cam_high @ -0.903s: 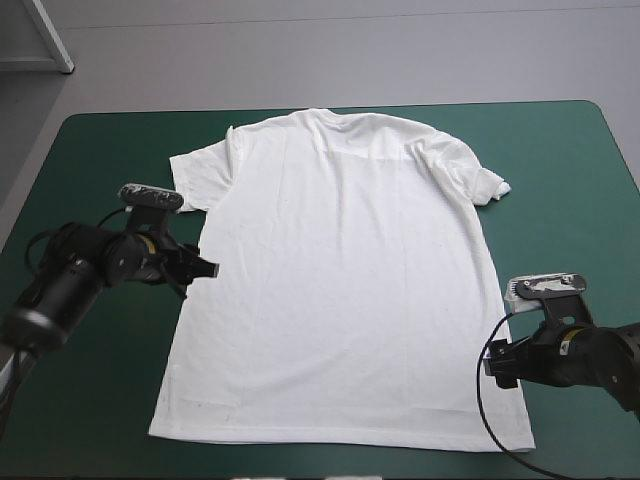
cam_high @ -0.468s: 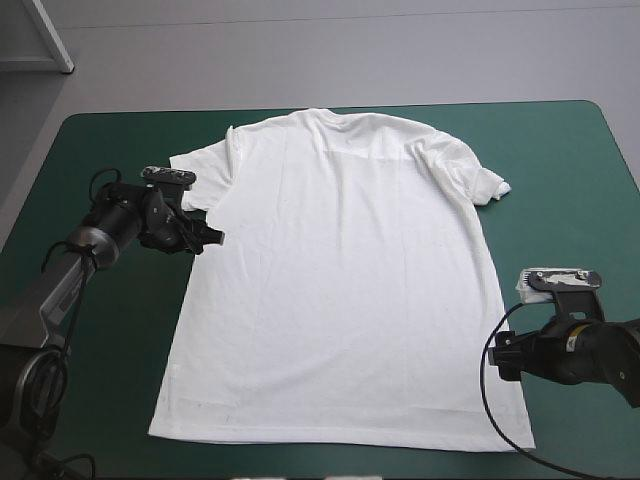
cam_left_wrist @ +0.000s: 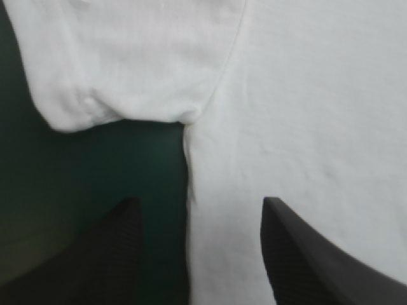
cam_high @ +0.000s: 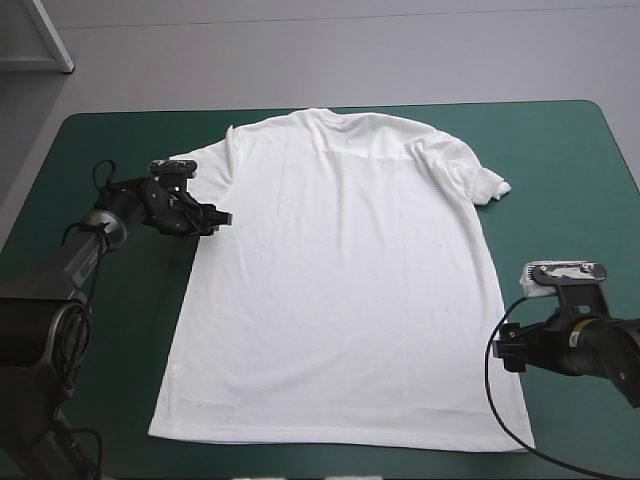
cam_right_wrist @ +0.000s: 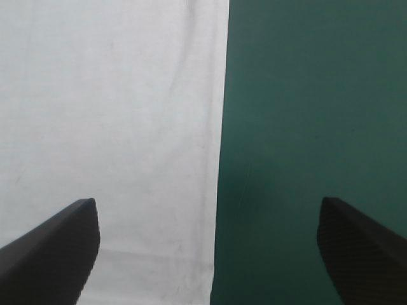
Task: Fold the cloth
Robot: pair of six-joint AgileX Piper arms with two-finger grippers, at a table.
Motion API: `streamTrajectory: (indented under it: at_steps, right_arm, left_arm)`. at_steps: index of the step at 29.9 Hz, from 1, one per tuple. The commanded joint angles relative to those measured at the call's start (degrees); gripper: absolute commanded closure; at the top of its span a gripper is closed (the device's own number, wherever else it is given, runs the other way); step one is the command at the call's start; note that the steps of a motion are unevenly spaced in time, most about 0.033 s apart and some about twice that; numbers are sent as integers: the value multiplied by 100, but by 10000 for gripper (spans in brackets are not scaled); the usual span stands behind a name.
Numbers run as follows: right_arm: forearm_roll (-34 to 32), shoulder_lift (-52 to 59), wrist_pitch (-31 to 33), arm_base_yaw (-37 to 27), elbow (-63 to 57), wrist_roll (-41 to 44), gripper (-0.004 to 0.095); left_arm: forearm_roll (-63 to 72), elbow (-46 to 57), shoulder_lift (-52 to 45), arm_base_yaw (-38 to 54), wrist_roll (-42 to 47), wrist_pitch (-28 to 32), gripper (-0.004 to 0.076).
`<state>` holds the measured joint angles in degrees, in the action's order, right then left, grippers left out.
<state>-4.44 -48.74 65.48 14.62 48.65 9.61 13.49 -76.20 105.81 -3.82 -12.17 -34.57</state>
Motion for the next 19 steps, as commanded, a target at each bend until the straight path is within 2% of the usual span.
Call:
streamTrajectory:
  at_steps: [1, 5, 8, 16, 19]
  right_arm:
    - [-97, 57, -576, -20, 190, 69, 35]
    - [-170, -158, -909, -20, 277, 94, 59]
    - [-268, -590, -1104, -20, 514, 99, 76]
    - [-635, -2494, -1743, -33, 1586, 61, 78]
    - [-610, -3212, -1885, -139, 2063, -21, 80]
  left_arm:
    - [130, -321, -24, 9, -20, 145, 308]
    - [158, -340, 138, 9, -125, 120, 314]
    - [304, -340, 216, -2, -224, -20, 370]
    - [265, -340, 260, -85, -423, -306, 734]
    - [257, -340, 260, -85, -429, -306, 734]
